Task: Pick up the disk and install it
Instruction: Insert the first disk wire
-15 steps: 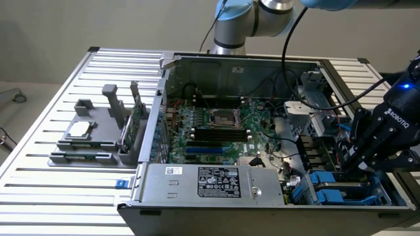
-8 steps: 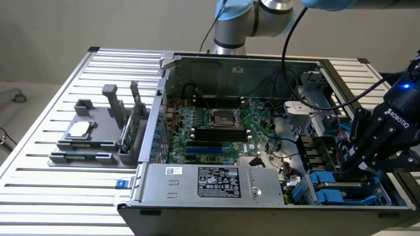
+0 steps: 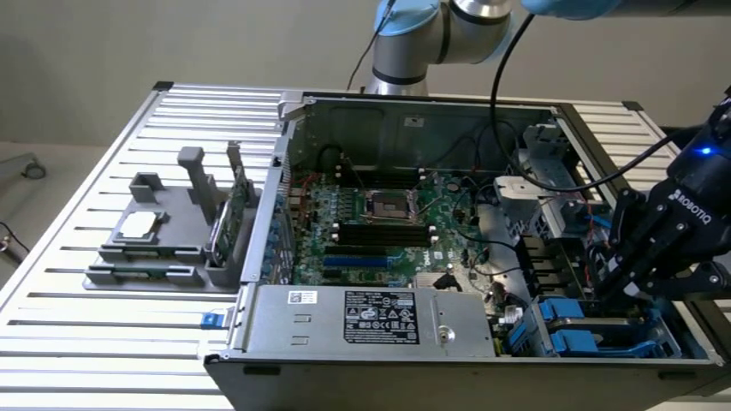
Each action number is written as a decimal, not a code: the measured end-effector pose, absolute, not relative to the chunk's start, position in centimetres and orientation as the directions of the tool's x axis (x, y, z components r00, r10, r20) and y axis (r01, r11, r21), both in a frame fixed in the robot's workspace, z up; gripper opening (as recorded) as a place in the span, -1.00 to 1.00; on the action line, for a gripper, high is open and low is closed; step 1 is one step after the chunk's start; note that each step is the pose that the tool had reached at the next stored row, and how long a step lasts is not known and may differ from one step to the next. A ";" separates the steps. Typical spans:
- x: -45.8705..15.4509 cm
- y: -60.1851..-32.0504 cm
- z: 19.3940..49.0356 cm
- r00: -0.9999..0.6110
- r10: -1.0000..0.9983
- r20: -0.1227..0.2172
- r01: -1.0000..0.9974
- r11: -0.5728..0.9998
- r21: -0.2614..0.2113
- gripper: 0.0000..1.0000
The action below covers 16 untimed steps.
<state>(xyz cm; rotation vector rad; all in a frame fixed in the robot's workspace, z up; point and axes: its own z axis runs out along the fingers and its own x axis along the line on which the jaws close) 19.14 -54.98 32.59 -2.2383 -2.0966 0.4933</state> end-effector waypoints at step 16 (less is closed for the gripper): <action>19.1 -55.0 32.4 0.039 0.978 -0.205 0.967 -0.089 -0.237 -0.66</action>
